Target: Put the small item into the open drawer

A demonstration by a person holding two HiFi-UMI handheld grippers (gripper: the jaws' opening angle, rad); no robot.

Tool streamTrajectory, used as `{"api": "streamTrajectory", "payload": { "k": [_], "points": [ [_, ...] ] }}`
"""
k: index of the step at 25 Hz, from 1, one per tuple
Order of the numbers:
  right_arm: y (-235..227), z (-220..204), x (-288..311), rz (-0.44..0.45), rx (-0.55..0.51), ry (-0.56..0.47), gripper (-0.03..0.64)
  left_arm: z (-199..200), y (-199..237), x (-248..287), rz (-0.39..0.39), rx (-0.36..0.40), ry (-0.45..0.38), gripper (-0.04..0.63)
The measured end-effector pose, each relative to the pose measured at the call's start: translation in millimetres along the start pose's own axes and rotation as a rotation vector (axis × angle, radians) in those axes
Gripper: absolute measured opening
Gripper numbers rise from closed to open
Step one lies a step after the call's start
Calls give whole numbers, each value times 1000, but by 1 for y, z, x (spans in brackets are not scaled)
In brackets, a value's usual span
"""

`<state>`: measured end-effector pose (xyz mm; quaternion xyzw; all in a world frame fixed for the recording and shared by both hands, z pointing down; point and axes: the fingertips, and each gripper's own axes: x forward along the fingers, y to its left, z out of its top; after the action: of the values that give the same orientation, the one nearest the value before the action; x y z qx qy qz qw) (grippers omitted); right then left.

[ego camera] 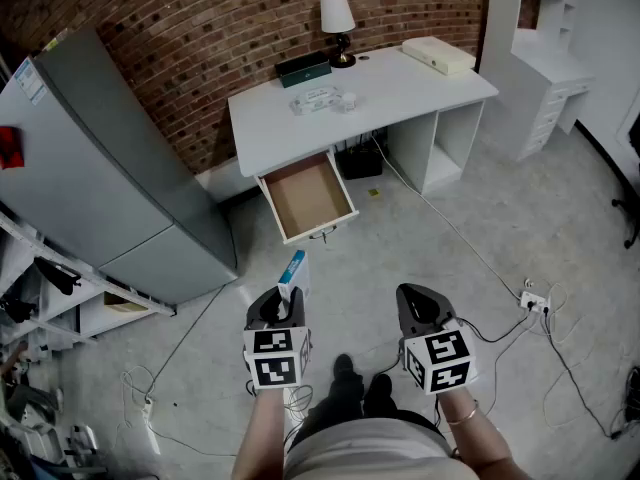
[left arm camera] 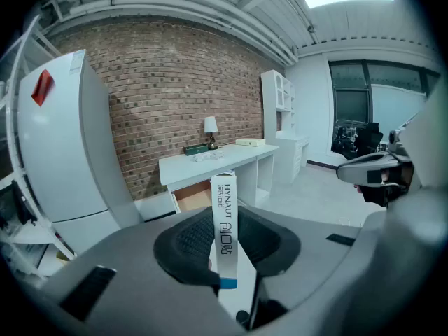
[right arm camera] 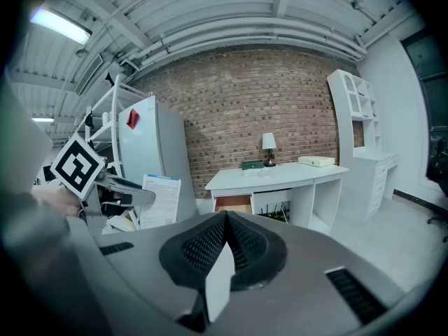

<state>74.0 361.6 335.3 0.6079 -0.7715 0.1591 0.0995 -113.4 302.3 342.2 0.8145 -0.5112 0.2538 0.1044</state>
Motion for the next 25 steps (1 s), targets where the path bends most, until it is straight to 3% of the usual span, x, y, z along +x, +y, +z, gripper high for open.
{"api": "streamTrajectory", "payload": {
  "k": [15, 25],
  "points": [
    [-1, 3, -47, 50, 14, -92, 8, 13, -12, -45, 89, -5, -87, 106],
    [4, 27, -3, 78, 11, -104, 8, 27, 33, -19, 154, -33, -105, 107]
  ]
}}
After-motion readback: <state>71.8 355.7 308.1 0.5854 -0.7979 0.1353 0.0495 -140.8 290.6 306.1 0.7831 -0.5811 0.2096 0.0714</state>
